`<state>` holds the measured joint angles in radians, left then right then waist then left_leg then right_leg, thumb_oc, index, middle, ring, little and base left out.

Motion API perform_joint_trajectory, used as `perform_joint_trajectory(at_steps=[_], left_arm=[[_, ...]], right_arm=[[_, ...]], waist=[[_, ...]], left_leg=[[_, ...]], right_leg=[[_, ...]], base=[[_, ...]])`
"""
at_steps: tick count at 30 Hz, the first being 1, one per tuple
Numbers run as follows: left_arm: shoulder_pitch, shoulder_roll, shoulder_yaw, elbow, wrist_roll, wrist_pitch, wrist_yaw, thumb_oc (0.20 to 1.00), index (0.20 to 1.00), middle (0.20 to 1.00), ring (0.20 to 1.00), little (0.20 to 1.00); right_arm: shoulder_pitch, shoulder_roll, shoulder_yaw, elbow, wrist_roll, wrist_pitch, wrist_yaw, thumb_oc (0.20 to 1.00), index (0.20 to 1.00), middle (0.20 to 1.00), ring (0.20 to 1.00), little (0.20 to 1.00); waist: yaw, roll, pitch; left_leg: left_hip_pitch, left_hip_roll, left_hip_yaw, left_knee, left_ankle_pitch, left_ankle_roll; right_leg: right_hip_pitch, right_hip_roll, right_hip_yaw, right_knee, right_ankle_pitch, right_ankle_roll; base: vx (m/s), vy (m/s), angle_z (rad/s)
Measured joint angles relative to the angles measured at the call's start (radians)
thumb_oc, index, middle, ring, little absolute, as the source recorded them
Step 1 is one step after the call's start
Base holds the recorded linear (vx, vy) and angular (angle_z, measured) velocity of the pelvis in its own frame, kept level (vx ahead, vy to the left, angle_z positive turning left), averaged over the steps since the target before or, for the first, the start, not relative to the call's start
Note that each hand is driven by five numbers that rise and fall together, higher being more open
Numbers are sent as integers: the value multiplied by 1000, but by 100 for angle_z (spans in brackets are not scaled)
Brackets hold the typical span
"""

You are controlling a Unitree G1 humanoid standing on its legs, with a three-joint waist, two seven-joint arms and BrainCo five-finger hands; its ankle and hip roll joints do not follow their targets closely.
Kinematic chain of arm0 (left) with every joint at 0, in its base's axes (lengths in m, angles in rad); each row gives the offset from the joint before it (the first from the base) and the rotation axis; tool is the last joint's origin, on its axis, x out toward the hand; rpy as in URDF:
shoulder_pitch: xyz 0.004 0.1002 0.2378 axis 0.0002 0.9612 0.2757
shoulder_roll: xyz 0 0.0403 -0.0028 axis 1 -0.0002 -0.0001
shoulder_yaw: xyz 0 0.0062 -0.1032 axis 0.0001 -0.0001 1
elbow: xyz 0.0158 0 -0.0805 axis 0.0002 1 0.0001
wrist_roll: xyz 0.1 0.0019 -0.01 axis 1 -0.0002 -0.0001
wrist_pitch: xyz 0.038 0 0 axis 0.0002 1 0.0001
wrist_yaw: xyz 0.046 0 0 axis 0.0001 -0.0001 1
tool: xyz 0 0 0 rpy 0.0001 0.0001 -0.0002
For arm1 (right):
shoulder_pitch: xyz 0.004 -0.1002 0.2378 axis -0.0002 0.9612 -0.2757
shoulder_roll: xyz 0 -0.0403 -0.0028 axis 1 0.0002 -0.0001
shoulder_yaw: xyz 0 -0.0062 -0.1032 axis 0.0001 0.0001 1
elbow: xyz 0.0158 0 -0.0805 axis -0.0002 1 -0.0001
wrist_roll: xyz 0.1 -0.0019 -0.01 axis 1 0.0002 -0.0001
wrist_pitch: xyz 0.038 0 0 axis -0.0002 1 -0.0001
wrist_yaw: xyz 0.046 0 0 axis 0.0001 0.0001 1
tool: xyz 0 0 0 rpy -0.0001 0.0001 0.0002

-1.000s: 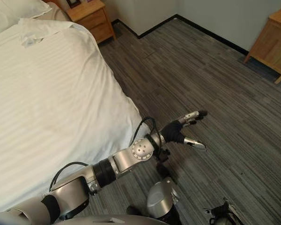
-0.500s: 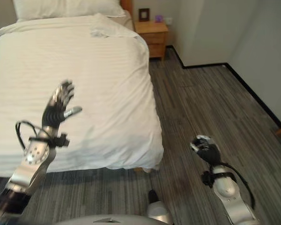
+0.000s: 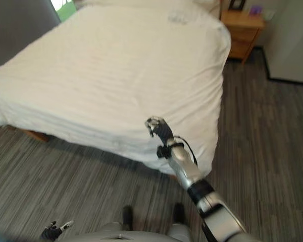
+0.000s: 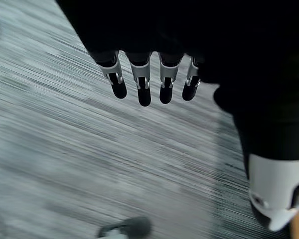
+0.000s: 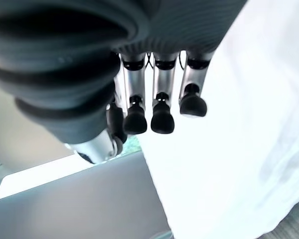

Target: Making the bed.

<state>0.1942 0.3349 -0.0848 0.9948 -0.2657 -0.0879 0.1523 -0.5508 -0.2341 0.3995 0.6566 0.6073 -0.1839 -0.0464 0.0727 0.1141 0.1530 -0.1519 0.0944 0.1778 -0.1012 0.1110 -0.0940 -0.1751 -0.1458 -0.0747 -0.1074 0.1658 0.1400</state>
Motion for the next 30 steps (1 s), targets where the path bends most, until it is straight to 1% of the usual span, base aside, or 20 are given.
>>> perform_joint_trajectory(at_steps=[1,2,3,4,6,10,15,16,17,19,20,22,23,24,25,26,27,28,29,30], left_arm=[[-2,-4,-4,-4,-6,-14,-2,1000,1000,1000,1000,1000],[-37,-9,-18,26,-7,-33,-3,1000,1000,1000,1000,1000],[-39,-10,-18,28,-7,-34,-3,1000,1000,1000,1000,1000],[-42,-22,-37,40,-7,-49,-4,1000,1000,1000,1000,1000],[-56,-51,-52,50,-7,-49,-9,1000,1000,1000,1000,1000],[-82,-58,-74,84,-8,-57,-23,1000,1000,1000,1000,1000],[-98,-67,-73,116,-8,-63,-50,1000,1000,1000,1000,1000],[-103,-72,-69,117,-8,-62,-53,1000,1000,1000,1000,1000],[-112,-80,-64,114,-29,-62,-73,1000,1000,1000,1000,1000],[-114,-79,-60,111,-45,-59,-91,1000,1000,1000,1000,1000],[-117,-78,-49,110,-45,-56,-99,1000,1000,1000,1000,1000],[-124,-79,-8,152,-45,-53,-119,1000,1000,1000,1000,1000],[-115,-79,39,162,-44,-64,-128,1000,1000,1000,1000,1000],[-59,-80,63,158,-45,-66,-128,1000,1000,1000,1000,1000],[-50,-82,55,186,-44,-53,-135,1000,1000,1000,1000,1000],[-84,-84,63,235,-44,-32,-140,1000,1000,1000,1000,1000],[-71,-84,82,227,-44,-33,-140,1000,1000,1000,1000,1000],[-69,-77,49,128,-42,-14,-140,1000,1000,1000,1000,1000],[-79,-74,13,38,-37,-26,-138,1000,1000,1000,1000,1000],[-93,-72,1,4,-36,-28,-139,1000,1000,1000,1000,1000]], right_arm=[[-30,-7,-3,51,-3,-2,-15,200,200,200,200,200],[-90,-17,-20,135,-19,1,-53,200,200,200,200,200],[-91,-17,-27,135,-21,-1,-63,200,200,200,200,200],[-117,-20,-66,216,-70,-7,-100,200,200,200,200,200],[-135,-32,-80,254,-102,-2,-128,200,200,200,200,200],[-181,-46,9,250,-258,3,-146,200,200,200,200,200],[-194,-105,67,128,-281,17,-96,200,200,200,200,200],[-190,-123,76,112,-280,19,-85,200,200,200,200,200],[-164,-191,95,28,-274,32,-37,200,200,200,200,200],[-111,-258,104,-58,-267,29,-5,200,200,200,200,200],[-55,-302,75,-104,-249,15,10,200,200,200,200,200],[98,-331,-88,-87,-193,6,16,200,200,200,200,200],[234,-343,-228,-44,-164,-2,32,200,200,200,200,200],[304,-358,-309,47,-143,28,25,200,200,200,200,200],[350,-379,-363,94,-124,23,19,200,200,200,200,200],[431,-387,-451,165,-120,-2,30,495,495,495,495,495],[469,-368,-547,304,-105,30,2,1000,1000,1000,1000,1000],[600,-367,-551,192,-105,38,10,1000,1000,1000,1000,1000],[661,-337,-532,106,-105,43,12,1000,1000,1000,1000,1000],[685,-319,-530,66,-106,41,12,1000,1000,1000,1000,1000]], waist=[[4,15,12],[13,44,27],[15,55,33],[16,80,47],[14,100,59],[6,117,78],[-15,139,99],[-19,141,103],[-23,146,105],[-50,129,124],[-57,123,128],[-111,95,161],[-116,93,165],[-132,91,168],[-163,87,170],[-158,96,167],[-159,78,157],[-187,50,154],[-213,4,130],[-225,-13,122]], left_leg=[[-11,2,-1,0,9,4],[-49,1,-2,0,10,4],[-57,3,-2,0,10,4],[-85,6,-1,0,15,-3],[-109,4,0,0,17,-4],[-141,3,9,0,28,-9],[-178,4,31,0,28,-9],[-177,4,32,0,29,-10],[-177,4,36,0,29,-10],[-169,1,58,2,31,-13],[-165,-3,62,0,31,-13],[-119,-12,91,0,22,-8],[-86,-12,94,0,17,-1],[-53,-9,103,0,4,10],[-33,-9,114,6,-9,2],[1,-5,111,0,-12,1],[52,5,117,0,-31,-8],[95,4,127,0,-38,-10],[115,7,143,0,-41,-14],[124,6,142,0,-43,-15]], right_leg=[[-10,1,-2,-1,5,1],[-48,1,1,0,6,1],[-52,2,-2,1,7,-1],[-82,3,-7,-1,9,-3],[-107,4,-4,3,11,-5],[-160,6,24,0,31,-7],[-210,6,34,3,35,-8],[-209,6,35,3,35,-8],[-209,6,35,3,36,-9],[-213,5,53,3,36,-8],[-212,2,61,2,37,-7],[-185,-1,84,1,42,1],[-154,-1,82,5,44,4],[-124,-4,85,0,42,10],[-114,1,90,5,39,14],[-74,4,82,5,28,14],[-29,10,88,3,6,14],[6,16,99,5,6,17],[15,21,114,5,7,14],[24,20,113,4,6,14]], base=[[-75,19,20],[-60,32,12],[-64,31,8],[-49,39,7],[-59,46,-7],[-52,31,-24],[-24,6,-11],[0,0,0],[0,0,0],[-21,14,-13],[-1,3,-37],[-1,0,-32],[24,35,-21],[52,37,-26],[71,51,-15],[98,80,-17],[76,114,-17],[64,132,-45],[-15,166,-29],[-51,167,-23]])
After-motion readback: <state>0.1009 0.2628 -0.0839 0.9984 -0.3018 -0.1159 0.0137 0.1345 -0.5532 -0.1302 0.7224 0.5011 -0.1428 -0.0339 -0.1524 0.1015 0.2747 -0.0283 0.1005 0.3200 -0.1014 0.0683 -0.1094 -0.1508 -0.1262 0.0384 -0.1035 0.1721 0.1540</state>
